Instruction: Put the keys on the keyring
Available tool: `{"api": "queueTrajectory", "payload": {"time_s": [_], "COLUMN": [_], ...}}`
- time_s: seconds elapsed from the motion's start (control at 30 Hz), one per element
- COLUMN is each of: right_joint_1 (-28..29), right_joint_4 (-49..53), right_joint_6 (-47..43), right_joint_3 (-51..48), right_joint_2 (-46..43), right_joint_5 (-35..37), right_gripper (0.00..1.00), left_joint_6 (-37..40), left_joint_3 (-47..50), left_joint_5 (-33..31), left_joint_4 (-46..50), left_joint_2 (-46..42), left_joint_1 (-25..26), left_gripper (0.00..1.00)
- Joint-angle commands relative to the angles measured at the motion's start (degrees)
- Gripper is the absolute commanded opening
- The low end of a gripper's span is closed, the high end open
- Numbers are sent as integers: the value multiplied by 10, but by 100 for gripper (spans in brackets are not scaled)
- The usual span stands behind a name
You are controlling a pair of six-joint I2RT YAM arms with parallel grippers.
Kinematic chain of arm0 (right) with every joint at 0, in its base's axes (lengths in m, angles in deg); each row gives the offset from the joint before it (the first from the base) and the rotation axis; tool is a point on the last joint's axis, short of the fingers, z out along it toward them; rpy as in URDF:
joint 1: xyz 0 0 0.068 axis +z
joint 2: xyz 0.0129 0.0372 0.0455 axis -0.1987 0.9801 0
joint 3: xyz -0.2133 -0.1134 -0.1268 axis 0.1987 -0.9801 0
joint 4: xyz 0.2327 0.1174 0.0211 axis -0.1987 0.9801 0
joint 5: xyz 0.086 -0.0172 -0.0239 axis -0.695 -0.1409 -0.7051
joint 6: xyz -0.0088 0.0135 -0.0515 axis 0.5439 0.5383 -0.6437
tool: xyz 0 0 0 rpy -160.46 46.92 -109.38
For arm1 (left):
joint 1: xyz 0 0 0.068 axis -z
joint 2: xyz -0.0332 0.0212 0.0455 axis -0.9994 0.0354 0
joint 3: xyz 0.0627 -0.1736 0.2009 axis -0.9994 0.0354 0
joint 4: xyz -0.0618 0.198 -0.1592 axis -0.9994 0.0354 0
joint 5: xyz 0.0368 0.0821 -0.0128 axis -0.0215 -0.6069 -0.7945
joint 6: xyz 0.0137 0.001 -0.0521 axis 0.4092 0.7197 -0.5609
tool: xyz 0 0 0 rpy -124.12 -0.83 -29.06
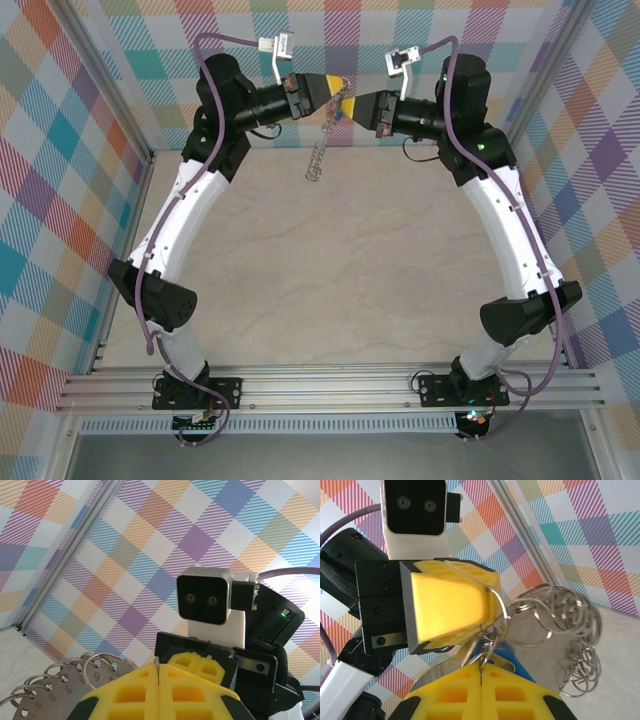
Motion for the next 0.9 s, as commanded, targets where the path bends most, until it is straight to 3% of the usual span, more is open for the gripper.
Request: {"api": "queueTrajectory", "payload": {"time_s": [0.0,0.17,0.23,0.3,0.4,0.67,0.87], "right_joint_1": [10,14,14,12,-4,-112,-124], "right_joint_4": [0,3,11,21,15,-90,-146], "right_joint_6": [-17,-24,-33,-43,-44,53,103], "right_joint_3": [15,-5,-13,-24,-50,-113,-83], "right_joint_2": [-11,-25,-32,-43,-68,-115,-75], "right_joint_5": [-6,1,7,18,28,-9,-68], "right_gripper": [0,0,14,39,52,57,55], "left_joint_6": [8,5,4,4,2,-2,-5], "left_joint_3": [-23,-23,-23,-22,-23,-35,-52], "left_joint_5": [-3,-11,-11,-9,-4,19,44], "left_joint_4": [-12,-26,-32,-39,-51,-68,-71], "left_joint_2": [3,6,8,9,9,18,28], "left_joint_1": [12,14,15,16,15,15,15], "left_gripper": [0,0,0,0,0,0,0]}}
